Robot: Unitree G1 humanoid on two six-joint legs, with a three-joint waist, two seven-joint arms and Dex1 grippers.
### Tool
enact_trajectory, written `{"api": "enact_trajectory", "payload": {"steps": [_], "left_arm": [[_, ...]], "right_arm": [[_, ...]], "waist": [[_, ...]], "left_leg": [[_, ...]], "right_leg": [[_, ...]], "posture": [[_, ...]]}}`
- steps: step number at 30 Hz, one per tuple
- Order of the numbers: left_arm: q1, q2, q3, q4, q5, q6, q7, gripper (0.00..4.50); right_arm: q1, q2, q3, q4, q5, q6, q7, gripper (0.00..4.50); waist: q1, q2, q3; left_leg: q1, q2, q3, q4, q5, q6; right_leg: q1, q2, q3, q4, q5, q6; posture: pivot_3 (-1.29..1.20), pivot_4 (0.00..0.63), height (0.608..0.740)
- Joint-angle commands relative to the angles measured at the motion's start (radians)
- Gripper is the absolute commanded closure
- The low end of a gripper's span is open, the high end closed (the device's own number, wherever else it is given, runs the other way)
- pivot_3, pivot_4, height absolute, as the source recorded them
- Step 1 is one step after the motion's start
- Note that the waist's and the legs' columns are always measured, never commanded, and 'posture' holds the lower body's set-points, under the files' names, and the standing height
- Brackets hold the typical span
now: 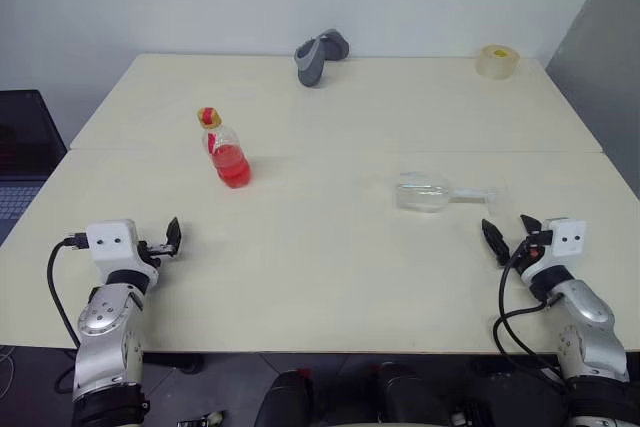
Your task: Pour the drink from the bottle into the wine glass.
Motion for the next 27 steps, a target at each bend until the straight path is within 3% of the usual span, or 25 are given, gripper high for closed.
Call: {"api": "enact_trajectory", "payload": {"steps": [1, 11, 22, 27], "left_arm": [[0.01, 0.003, 0.001, -0.043, 0.02, -0.05, -0.003, 0.0], [0.07, 0.032, -0.037, -0.099, 0.066, -0.057, -0.049, 0.0], [0.028, 0.02, -0.04, -0.132, -0.022, -0.018, -0.121, 0.0], [-0.038, 0.02, -0.07, -0.143, -0.028, 0.052, -0.132, 0.0]], "right_arm": [[-0.007, -0.002, -0.002, -0.02, 0.008, -0.014, 0.012, 0.03], [0.02, -0.02, 0.016, -0.057, 0.017, 0.004, 0.069, 0.03], [0.23, -0.212, 0.124, -0.534, 0.164, 0.236, 0.335, 0.03], [0.16, -0.281, 0.155, -0.71, 0.257, 0.366, 0.338, 0.03]], "waist": [[0.0, 0.0, 0.0], [0.0, 0.0, 0.0], [0.001, 0.0, 0.0], [0.0, 0.0, 0.0]], "left_leg": [[0.0, 0.0, 0.0, 0.0, 0.0, 0.0], [0.0, 0.0, 0.0, 0.0, 0.0, 0.0], [0.001, 0.0, -0.004, 0.0, 0.0, 0.0], [0.01, 0.0, -0.007, -0.001, 0.0, 0.0]], "right_leg": [[0.0, 0.0, 0.0, 0.0, 0.0, 0.0], [0.0, 0.0, 0.0, 0.0, 0.0, 0.0], [0.003, 0.0, -0.001, -0.001, 0.0, 0.0], [0.015, 0.001, -0.004, -0.007, -0.002, 0.002]], "posture": [[0.0, 0.15, 0.74], [0.0, 0.15, 0.74], [0.0, 0.15, 0.74], [0.0, 0.15, 0.74]]}}
